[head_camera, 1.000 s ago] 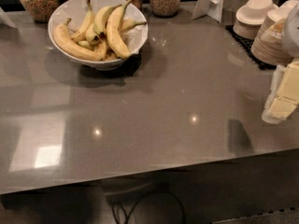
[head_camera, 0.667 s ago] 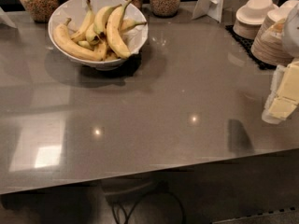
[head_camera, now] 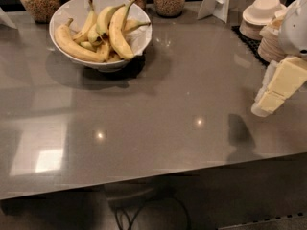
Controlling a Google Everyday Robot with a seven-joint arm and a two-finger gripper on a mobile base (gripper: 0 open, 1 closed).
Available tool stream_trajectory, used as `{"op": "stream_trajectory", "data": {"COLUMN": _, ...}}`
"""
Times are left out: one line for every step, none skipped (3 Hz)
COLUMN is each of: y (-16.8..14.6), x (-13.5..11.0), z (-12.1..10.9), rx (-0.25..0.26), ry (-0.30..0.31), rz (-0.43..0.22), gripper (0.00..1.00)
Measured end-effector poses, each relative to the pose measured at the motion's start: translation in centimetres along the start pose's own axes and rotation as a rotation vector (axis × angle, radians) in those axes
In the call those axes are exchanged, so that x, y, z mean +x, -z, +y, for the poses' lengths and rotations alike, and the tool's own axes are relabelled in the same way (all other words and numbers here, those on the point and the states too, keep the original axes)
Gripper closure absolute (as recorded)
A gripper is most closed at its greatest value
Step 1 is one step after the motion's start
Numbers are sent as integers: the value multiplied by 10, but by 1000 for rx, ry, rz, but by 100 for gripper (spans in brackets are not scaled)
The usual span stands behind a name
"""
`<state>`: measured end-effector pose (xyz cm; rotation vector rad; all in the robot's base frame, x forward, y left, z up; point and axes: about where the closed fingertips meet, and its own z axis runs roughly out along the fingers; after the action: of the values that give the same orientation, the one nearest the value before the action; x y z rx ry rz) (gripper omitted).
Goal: Pick banana from white bowl
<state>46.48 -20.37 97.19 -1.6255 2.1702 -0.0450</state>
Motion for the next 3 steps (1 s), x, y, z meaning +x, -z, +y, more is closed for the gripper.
{"op": "stream_trajectory", "data": {"y": 0, "x": 0, "z": 0, "rx": 0, "ry": 0, "rz": 0, "gripper": 0}}
{"op": "stream_trajectory", "data": {"y": 2, "x": -14, "z": 0, "rx": 22, "ry": 4, "rz": -92, "gripper": 0}}
{"op": "stream_trajectory", "data": {"y": -1, "x": -40, "z": -8, "rx": 51, "ry": -23, "rz": -252, "gripper": 0}}
